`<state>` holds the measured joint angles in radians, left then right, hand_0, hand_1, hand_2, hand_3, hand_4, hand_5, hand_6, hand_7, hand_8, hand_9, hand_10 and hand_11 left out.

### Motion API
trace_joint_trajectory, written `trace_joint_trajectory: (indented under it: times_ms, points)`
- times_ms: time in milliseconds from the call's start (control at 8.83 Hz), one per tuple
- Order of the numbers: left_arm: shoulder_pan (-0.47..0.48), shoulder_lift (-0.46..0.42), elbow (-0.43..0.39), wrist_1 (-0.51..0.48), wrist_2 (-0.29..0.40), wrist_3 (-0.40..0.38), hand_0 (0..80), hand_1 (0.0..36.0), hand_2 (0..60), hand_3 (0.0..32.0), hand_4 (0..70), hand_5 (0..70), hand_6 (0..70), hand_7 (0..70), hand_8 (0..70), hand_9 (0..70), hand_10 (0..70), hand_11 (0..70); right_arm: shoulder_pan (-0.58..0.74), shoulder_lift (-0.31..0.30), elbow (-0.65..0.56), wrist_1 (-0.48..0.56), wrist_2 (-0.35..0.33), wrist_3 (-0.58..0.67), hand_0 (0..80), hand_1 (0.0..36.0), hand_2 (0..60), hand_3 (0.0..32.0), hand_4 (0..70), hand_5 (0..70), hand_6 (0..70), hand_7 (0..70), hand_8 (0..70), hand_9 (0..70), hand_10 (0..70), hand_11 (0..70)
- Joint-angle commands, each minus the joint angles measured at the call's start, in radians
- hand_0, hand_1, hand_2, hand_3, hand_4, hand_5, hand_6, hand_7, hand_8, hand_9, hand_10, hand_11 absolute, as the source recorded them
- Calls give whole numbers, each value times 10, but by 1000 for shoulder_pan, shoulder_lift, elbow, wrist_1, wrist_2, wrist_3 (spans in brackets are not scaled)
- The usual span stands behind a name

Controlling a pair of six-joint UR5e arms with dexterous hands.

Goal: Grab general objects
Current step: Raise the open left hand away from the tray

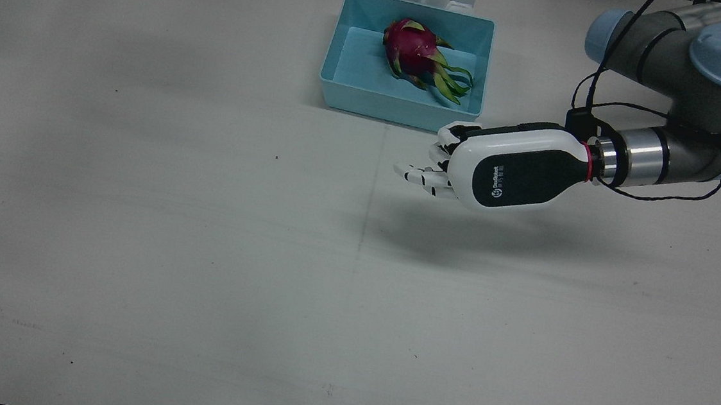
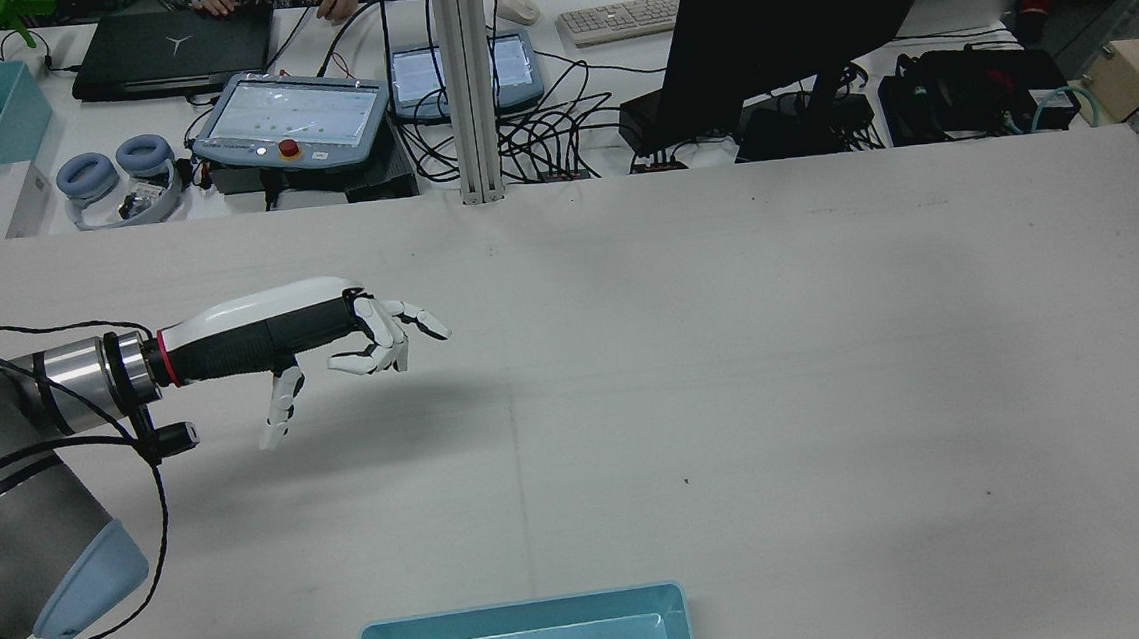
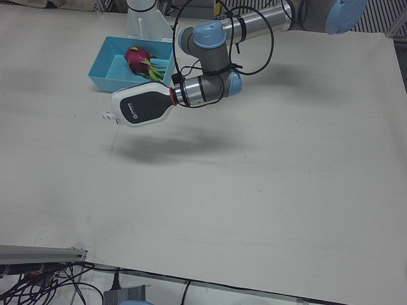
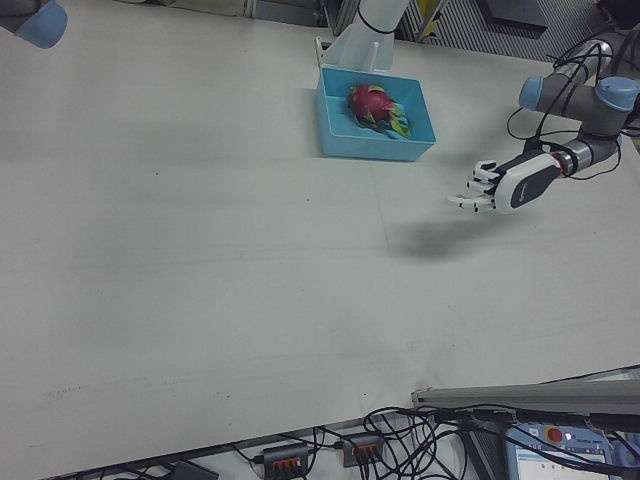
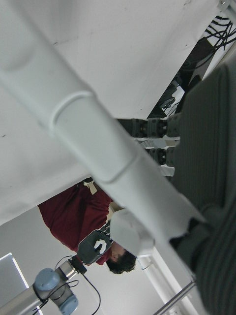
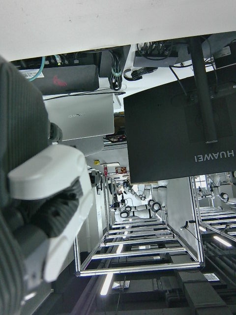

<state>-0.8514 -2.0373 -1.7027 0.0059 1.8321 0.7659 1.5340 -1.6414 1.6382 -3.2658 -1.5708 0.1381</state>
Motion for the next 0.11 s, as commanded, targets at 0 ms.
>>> trace_joint_trajectory:
  times_ms: [0]
  points:
    - [-128, -47, 186, -37, -164, -60, 800, 360, 600, 0, 700, 700, 700, 700, 172, 217, 238, 386, 0, 0, 0, 0, 0, 0, 0, 0, 0, 0, 0, 0, 0, 0, 0, 0, 0, 0]
